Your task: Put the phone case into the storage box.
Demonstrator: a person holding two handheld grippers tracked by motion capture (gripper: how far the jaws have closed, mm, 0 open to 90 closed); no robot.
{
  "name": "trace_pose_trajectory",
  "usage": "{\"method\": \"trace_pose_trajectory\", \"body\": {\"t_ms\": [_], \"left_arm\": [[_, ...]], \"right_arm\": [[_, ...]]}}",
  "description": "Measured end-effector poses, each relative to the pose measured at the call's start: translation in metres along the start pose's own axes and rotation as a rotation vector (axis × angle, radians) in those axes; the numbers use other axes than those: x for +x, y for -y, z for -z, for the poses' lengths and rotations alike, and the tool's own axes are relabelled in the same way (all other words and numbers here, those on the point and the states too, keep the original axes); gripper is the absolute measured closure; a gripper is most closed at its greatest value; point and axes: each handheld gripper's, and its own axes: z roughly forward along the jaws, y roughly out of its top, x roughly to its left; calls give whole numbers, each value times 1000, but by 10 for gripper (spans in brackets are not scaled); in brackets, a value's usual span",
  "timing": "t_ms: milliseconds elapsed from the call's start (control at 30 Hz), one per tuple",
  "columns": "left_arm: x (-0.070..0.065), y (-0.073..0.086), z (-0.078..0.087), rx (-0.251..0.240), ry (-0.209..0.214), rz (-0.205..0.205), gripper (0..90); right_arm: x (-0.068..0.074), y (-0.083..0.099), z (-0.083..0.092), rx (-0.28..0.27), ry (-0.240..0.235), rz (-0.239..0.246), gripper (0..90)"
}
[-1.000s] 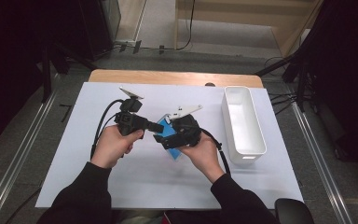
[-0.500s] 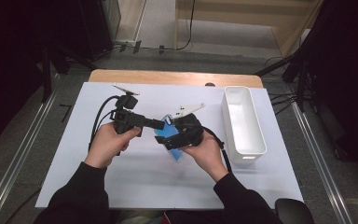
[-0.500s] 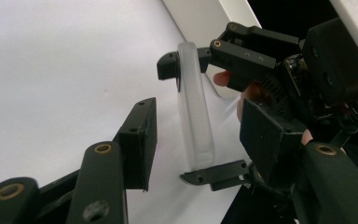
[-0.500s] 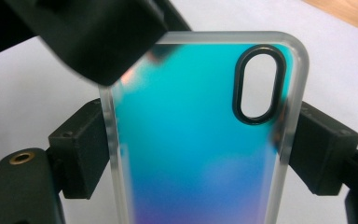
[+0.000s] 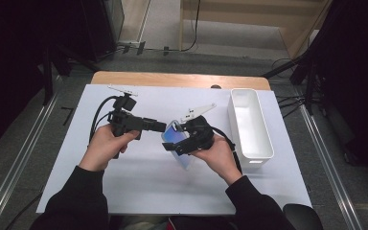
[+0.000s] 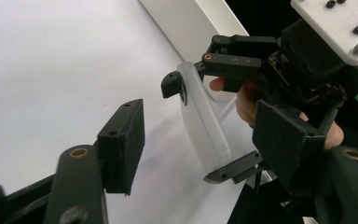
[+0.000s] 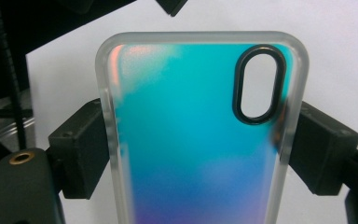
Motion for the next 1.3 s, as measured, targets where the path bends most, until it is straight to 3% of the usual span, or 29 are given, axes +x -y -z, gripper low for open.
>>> {"method": "trace_pose_trajectory", "body": {"t_ms": [400, 700, 867, 1100, 1300], "left_arm": [[2, 3, 5, 9, 1, -65, 313], [1, 8, 3, 17, -26, -115, 313], [0, 12, 1, 26, -43, -182, 312], [8, 24, -1, 62, -60, -221, 312], [13, 34, -7, 98, -70, -225, 312]], "right_arm": [[-5, 3, 12, 17, -51, 4, 151], [-10, 5, 21, 17, -80, 5, 151], [-12, 7, 26, 16, -80, -2, 151], [-13, 8, 31, 14, -80, -4, 151], [-14, 8, 33, 13, -73, -5, 151]]}}
